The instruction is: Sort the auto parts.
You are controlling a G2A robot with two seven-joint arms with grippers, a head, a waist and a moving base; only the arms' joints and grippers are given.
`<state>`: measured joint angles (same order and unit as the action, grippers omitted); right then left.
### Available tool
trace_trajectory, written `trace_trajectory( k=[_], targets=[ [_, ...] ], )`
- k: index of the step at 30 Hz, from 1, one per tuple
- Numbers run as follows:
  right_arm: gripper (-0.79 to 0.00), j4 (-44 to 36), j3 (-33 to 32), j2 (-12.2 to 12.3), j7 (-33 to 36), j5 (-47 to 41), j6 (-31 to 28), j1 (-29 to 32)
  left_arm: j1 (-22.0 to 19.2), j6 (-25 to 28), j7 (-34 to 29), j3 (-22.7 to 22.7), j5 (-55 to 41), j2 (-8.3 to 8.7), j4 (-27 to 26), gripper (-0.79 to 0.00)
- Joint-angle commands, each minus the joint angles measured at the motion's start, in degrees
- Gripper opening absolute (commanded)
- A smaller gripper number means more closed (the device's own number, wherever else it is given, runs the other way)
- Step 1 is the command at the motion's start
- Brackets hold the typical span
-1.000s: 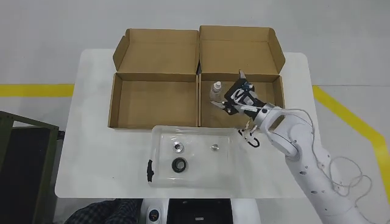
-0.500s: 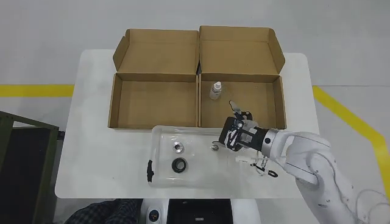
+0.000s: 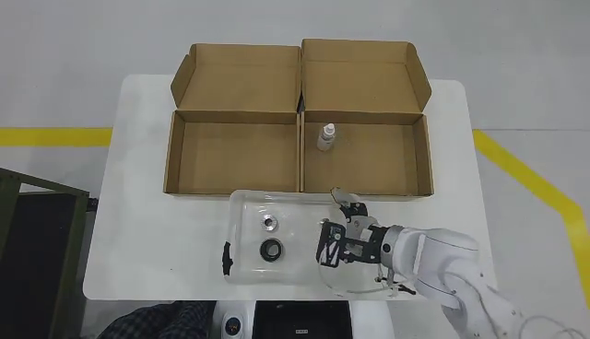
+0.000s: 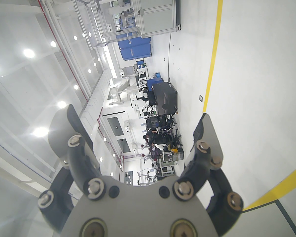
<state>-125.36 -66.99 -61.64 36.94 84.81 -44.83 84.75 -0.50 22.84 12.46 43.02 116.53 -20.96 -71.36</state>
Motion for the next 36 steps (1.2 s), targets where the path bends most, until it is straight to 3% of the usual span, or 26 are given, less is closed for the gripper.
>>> trace_trajectory(
  k=[1, 20, 23, 29, 36],
  targets=[
    [0.000, 0.36, 0.71, 0.04, -0.16, 0.86, -0.02, 0.13, 0.00, 0.00, 0.00, 0.00, 0.00, 0.00, 0.00, 0.000],
    [0.000, 5.06, 7.16, -0.47, 5.26, 3.27, 2.45, -3.61, 0.00, 0.00, 0.00, 0.00, 0.00, 0.00, 0.00, 0.000],
    [-0.065, 5.54, 7.79, -0.52, 6.38, 3.80, 2.76, -4.01, 0.00, 0.00, 0.00, 0.00, 0.00, 0.00, 0.00, 0.000],
    [-0.049, 5.17, 8.31, -0.46, 6.74, 3.88, 3.13, -3.78, 0.00, 0.00, 0.00, 0.00, 0.00, 0.00, 0.00, 0.000],
    [-0.111, 7.08, 8.60, -0.52, 6.74, 3.41, 3.71, -4.70, 0.00, 0.00, 0.00, 0.00, 0.00, 0.00, 0.00, 0.000]
  ],
)
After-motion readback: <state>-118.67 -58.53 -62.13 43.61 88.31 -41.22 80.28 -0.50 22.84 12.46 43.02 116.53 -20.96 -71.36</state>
